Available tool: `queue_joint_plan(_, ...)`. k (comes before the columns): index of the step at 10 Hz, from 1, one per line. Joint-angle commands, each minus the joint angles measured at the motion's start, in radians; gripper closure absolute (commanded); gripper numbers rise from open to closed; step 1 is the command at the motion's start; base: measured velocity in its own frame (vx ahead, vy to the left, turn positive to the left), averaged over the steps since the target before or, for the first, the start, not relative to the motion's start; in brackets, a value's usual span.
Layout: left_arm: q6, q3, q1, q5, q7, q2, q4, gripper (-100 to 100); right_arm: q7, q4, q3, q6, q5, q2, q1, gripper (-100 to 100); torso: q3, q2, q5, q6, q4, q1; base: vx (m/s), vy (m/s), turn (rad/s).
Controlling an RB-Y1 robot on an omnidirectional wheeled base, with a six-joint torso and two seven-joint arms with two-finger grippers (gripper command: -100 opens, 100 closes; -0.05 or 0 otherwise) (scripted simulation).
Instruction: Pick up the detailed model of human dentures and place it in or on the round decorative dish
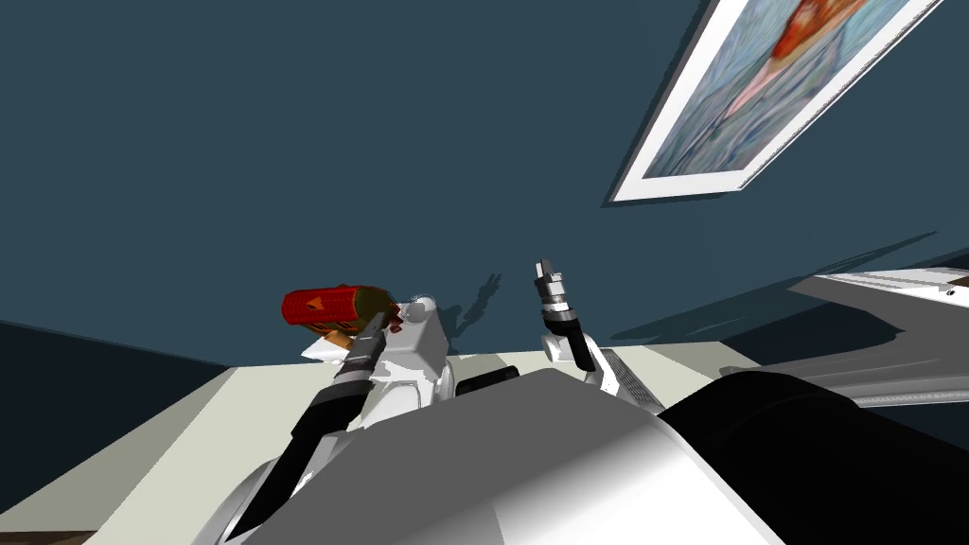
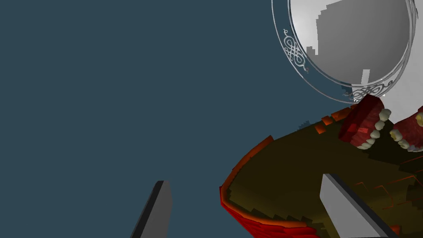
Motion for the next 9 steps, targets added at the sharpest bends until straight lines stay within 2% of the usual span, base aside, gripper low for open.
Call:
queue_joint_plan(1, 0.038, 0.003, 0.005, -0.001, 0.000, 0.008, -0.004, -100, 0.000, 0.000, 0.000, 0.000, 0.000, 0.000, 0.000, 0, 0.000, 0.000, 0.000, 0.000, 0.000, 0.000, 0.036, -0.003, -0.012)
queue_joint_plan(3, 0.102, 0.020, 0.024, 0.002, 0.004, 0.041, -0.003, -100, 0.000, 0.000, 0.000, 0.000, 0.000, 0.000, 0.000, 0, 0.000, 0.001, 0.000, 0.000, 0.000, 0.000, 0.042, -0.004, -0.029)
queue_joint_plan(4, 0.115, 0.020, 0.024, 0.002, 0.004, 0.041, -0.003, -100, 0.000, 0.000, 0.000, 0.000, 0.000, 0.000, 0.000, 0, 0.000, 0.000, 0.000, 0.000, 0.000, 0.000, 0.036, -0.007, -0.011)
queue_joint_plan(6, 0.176, 0.038, 0.042, 0.004, 0.009, 0.076, -0.003, -100, 0.000, 0.000, 0.000, 0.000, 0.000, 0.000, 0.000, 0, 0.000, 0.001, 0.000, 0.000, 0.000, 0.000, 0.042, -0.005, -0.026)
queue_joint_plan(7, 0.191, 0.038, 0.042, 0.004, 0.009, 0.076, -0.003, -100, 0.000, 0.000, 0.000, 0.000, 0.000, 0.000, 0.000, 0, 0.000, 0.000, 0.000, 0.000, 0.000, 0.000, 0.039, -0.006, -0.012)
queue_joint_plan(9, 0.260, 0.058, 0.060, 0.005, 0.014, 0.113, -0.005, -100, 0.000, 0.000, 0.000, 0.000, 0.000, 0.000, 0.000, 0, 0.000, 0.000, 0.000, 0.000, 0.000, -0.001, 0.042, -0.012, -0.029)
